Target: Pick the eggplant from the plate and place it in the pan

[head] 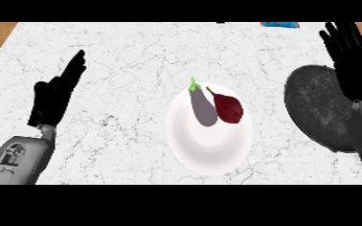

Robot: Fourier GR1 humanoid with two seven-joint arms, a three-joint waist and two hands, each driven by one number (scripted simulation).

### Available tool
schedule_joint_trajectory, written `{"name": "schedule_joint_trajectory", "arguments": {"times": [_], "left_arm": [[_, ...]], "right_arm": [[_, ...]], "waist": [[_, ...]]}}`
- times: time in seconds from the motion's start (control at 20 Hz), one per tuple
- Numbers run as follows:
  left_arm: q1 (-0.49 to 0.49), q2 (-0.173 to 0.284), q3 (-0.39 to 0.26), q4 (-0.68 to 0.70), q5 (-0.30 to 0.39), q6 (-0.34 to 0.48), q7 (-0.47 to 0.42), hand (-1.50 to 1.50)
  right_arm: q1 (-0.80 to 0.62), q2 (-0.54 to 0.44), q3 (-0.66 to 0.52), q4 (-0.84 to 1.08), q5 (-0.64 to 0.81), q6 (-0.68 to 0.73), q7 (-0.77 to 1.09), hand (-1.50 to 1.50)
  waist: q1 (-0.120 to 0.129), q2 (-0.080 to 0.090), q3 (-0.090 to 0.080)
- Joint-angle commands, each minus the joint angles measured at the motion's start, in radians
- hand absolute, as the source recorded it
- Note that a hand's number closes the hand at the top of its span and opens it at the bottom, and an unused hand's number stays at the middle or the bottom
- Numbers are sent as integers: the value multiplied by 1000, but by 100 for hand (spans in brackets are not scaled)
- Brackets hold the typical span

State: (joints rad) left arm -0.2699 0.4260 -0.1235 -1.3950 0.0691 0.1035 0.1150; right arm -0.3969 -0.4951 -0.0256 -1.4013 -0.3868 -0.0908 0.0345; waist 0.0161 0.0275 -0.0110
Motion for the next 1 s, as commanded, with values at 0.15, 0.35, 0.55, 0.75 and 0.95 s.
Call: {"name": "schedule_joint_trajectory", "arguments": {"times": [0.15, 0.35, 0.55, 0.75, 0.95], "left_arm": [[-21, -151, -77, -24, 96, -66, 7, 0], [-3, -252, -135, -5, 168, -109, 37, 0], [29, -279, -140, -38, 214, -125, 65, 0], [38, -286, -121, -19, 206, -96, 54, 0], [61, -284, -133, -39, 217, -108, 75, 0]], "right_arm": [[-166, 135, 337, 27, 9, 278, 91, 150], [-317, 56, 521, 4, 231, 416, 38, 150], [-352, 227, 512, 264, 175, 473, -120, -150], [-481, 206, 554, 390, 211, 679, -232, -150], [-615, 166, 743, 362, 369, 842, -147, -150]], "waist": [[150, 18, 4], [192, 23, -2], [142, 14, 13], [101, 5, 12], [123, -8, 8]]}}
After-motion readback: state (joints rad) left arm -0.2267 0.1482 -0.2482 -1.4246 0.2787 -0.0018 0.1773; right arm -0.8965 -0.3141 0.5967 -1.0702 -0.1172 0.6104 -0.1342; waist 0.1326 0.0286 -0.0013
